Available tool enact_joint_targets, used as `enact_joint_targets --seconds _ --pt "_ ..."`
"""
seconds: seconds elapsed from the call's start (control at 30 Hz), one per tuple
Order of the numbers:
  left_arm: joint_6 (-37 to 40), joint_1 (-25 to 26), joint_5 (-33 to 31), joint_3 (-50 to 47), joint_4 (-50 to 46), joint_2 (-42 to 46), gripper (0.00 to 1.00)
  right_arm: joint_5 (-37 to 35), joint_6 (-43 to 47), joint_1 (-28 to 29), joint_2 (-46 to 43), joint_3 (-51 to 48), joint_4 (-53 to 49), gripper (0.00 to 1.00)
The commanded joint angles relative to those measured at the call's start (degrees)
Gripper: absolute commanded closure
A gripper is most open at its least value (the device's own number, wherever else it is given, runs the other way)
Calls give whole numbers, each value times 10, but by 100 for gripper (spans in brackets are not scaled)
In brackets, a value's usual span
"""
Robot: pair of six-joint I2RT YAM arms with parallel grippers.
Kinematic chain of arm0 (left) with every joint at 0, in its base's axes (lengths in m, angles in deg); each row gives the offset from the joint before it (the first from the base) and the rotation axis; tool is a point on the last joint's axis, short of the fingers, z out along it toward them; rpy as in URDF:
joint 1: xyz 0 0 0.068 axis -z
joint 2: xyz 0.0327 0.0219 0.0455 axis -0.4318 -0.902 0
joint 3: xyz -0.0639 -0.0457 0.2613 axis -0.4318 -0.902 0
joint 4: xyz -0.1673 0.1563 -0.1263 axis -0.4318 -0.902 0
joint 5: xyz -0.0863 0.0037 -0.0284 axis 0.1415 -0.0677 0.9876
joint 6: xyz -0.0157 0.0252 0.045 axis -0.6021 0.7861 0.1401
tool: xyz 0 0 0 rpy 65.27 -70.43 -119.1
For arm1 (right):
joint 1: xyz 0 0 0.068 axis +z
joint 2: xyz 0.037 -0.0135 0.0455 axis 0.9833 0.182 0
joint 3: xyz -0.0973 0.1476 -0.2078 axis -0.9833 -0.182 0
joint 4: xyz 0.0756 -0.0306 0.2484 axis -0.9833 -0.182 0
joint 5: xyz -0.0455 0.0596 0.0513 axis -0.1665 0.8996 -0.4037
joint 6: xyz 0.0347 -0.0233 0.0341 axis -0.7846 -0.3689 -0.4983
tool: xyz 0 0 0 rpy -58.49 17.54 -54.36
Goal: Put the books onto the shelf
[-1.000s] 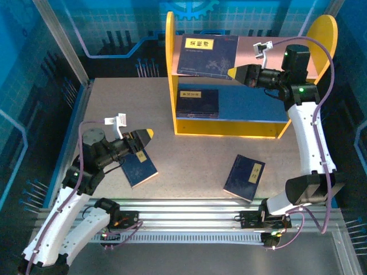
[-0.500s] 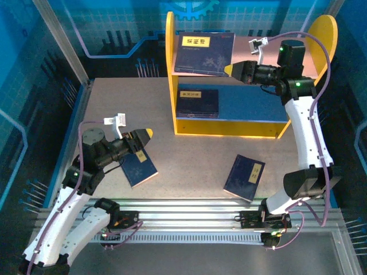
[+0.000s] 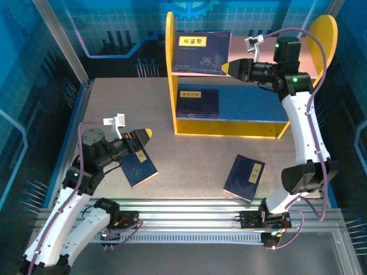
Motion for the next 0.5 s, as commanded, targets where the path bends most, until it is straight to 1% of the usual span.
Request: enact_joint_targets --seconds 0.0,0.47 --pt "6 -8 18 -6 10 4 48 0 12 10 9 27 -10 83" --pt "4 -16 26 -3 10 3 48 -28 25 14 29 66 -42 65"
